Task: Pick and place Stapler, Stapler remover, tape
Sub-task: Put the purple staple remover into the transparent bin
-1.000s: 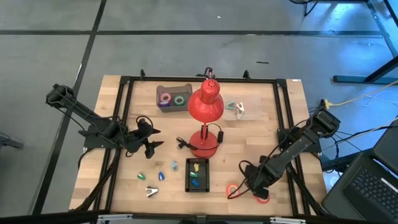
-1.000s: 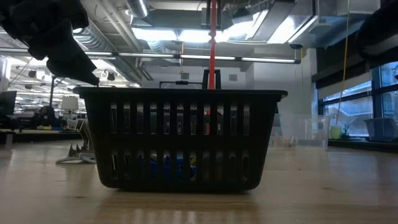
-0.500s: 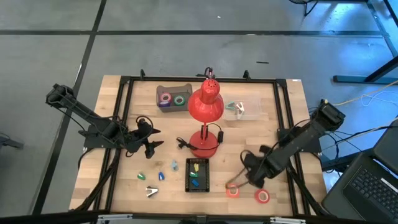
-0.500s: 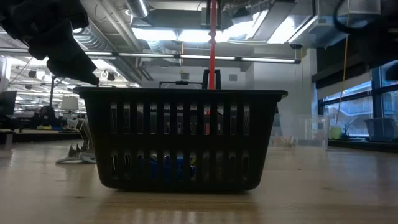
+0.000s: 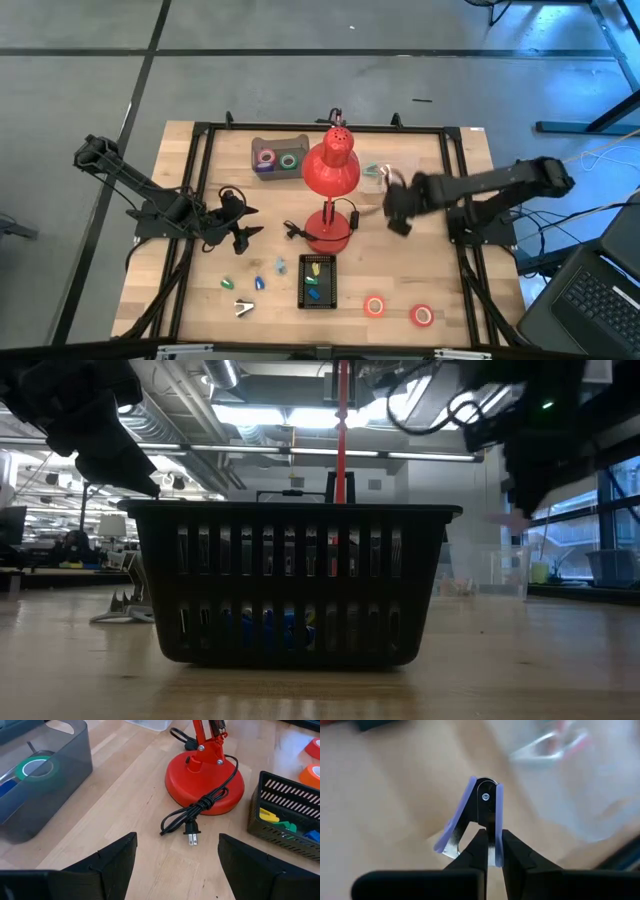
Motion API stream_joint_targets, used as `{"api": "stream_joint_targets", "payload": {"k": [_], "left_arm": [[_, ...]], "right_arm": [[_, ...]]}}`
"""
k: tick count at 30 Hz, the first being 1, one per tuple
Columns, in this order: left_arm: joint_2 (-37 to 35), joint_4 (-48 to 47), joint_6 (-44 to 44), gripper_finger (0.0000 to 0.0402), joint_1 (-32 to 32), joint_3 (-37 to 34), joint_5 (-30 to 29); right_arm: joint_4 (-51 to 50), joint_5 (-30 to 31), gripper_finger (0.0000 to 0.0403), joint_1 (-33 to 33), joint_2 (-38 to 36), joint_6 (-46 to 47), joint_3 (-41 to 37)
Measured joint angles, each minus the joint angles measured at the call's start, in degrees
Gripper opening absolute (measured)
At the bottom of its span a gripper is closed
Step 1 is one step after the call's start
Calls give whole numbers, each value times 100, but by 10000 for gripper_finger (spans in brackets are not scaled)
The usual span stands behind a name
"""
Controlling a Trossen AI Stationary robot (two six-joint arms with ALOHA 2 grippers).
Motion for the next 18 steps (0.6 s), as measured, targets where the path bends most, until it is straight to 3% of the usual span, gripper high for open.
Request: {"api": "stream_joint_targets", "payload": {"k": [4,9,12,18], "left_arm": [[0,0,-2,267,1,0,80],[0,0,-2,267,1,0,92],[0,2,-2,267,1,0,48],[2,0,-48,267,1,0,117]], "right_arm": [[194,-25,26,-1369,-378,-1065,0],[1067,-925,26,-2791,-568,-2094,0],[1403,-1238,26,-3346,-369,-2529,0],[1468,-1251,26,-4005,304,-3147,0]]}}
